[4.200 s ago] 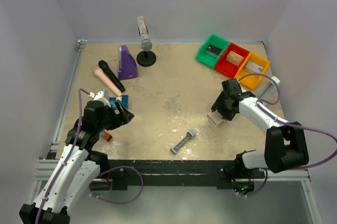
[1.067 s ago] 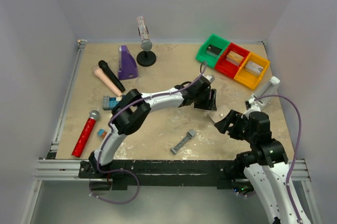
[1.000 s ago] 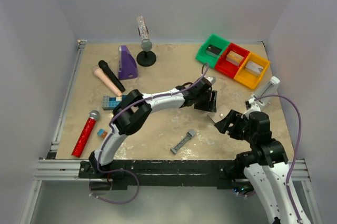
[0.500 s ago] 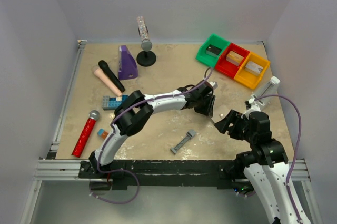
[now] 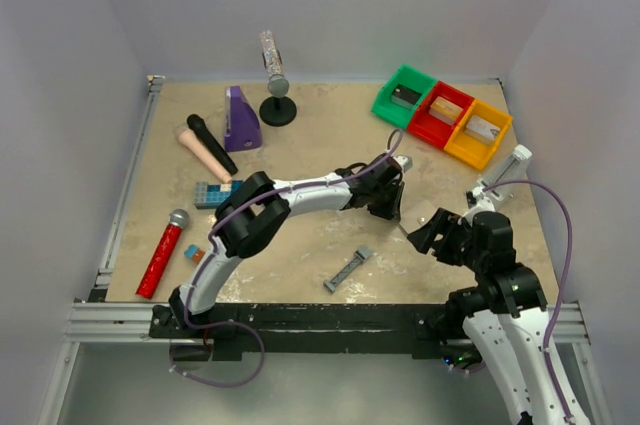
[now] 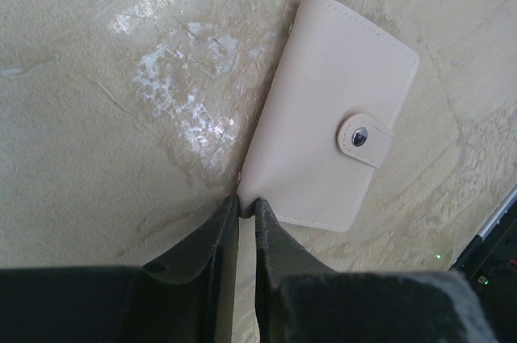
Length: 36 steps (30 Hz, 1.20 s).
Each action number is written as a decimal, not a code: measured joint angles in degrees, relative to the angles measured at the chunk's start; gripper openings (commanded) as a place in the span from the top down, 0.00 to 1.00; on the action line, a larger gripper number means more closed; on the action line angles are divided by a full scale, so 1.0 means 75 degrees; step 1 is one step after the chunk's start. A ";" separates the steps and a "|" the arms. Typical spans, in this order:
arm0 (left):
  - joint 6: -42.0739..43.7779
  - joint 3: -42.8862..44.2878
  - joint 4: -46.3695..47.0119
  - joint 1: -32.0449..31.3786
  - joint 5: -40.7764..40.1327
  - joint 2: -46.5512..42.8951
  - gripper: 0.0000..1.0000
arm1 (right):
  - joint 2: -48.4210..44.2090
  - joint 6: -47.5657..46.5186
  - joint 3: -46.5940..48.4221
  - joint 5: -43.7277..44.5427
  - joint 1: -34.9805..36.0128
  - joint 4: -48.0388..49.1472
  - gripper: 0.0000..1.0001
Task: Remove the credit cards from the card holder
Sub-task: Move the card holder to the center of the board.
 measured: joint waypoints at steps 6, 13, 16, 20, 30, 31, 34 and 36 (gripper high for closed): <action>-0.0029 -0.0743 0.0565 -0.0009 -0.0003 -0.0382 1.00 | -0.0006 0.0000 0.0000 0.0000 0.0000 -0.0006 0.26; -0.0335 -0.3037 0.1582 0.0047 -0.0154 -0.2020 1.00 | -0.0009 0.0000 0.0000 0.0003 0.0000 -0.0006 0.26; -0.0545 -0.3719 0.1993 0.0143 -0.0289 -0.2751 1.00 | -0.0003 0.0000 0.0000 0.0003 0.0000 0.0000 0.26; -0.0877 -0.4730 0.2541 0.0274 -0.0764 -0.3826 1.00 | 0.0009 -0.0029 -0.0058 -0.0006 0.0000 0.0064 0.26; -0.2069 -0.7434 0.3156 0.0947 -0.2328 -0.6129 1.00 | 0.0799 -0.0224 -0.0251 -0.0399 0.0000 0.0592 0.26; -0.2192 -0.7586 0.3177 0.1032 -0.2442 -0.6161 1.00 | 0.0857 -0.0233 -0.0283 -0.0428 0.0003 0.0647 0.26; -0.2530 -0.7828 0.3089 0.1169 -0.2748 -0.6149 1.00 | 0.1070 -0.0256 -0.0353 -0.0551 0.0009 0.0799 0.26; -0.2780 -0.7845 0.2955 0.1172 -0.2865 -0.6059 0.98 | 0.1209 -0.0280 -0.0396 -0.0650 0.0015 0.0912 0.26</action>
